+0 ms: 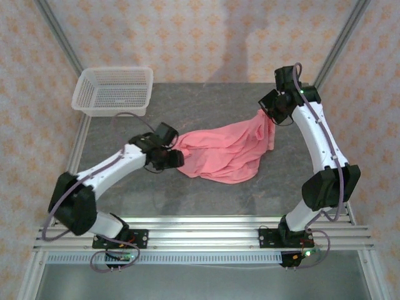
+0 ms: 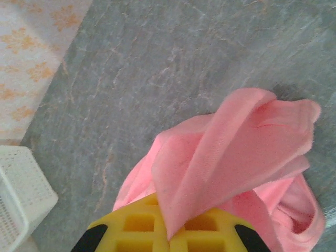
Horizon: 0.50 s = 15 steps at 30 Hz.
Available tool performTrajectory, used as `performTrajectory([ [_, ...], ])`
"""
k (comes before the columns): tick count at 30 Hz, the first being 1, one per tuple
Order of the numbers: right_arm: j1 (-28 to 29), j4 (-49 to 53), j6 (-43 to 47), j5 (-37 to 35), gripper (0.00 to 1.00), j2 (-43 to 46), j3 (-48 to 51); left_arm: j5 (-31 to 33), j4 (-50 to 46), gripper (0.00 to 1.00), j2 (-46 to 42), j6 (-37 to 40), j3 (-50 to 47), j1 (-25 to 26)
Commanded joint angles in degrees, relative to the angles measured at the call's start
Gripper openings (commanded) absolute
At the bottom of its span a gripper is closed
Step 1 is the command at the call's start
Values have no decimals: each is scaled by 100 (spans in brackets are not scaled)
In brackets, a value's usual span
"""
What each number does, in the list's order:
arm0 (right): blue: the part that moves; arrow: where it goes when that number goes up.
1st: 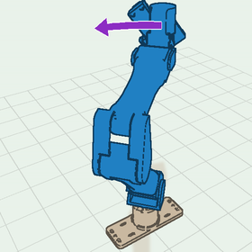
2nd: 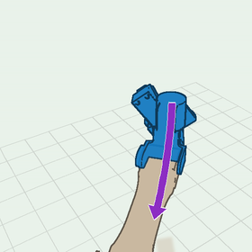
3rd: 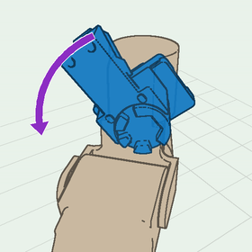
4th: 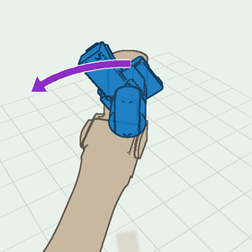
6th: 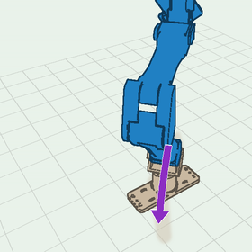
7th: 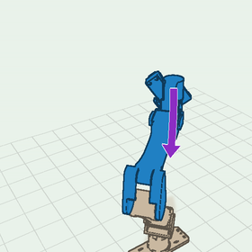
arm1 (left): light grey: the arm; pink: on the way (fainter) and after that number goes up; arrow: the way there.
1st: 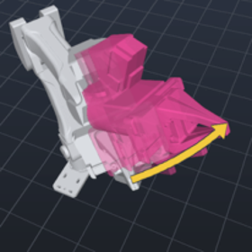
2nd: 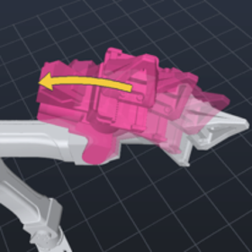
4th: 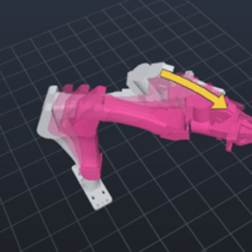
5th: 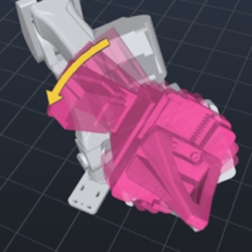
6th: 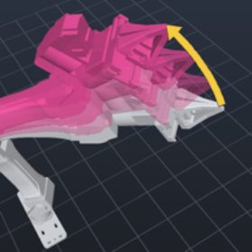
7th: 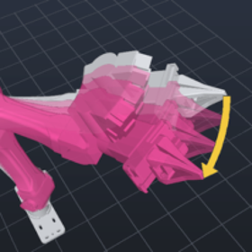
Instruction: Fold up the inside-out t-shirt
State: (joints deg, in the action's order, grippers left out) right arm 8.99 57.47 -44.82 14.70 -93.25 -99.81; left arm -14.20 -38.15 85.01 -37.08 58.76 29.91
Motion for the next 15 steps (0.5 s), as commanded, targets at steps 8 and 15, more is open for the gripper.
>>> performTrajectory([
  [8, 12, 112, 8, 165, 0, 30, -259, -340, 1318, 57, 1439, -1592, 32, -74],
  [15, 8, 126, 87, 111, 0, 48, -284, -493, 2001, 30, 1560, -1839, -72, -130],
])
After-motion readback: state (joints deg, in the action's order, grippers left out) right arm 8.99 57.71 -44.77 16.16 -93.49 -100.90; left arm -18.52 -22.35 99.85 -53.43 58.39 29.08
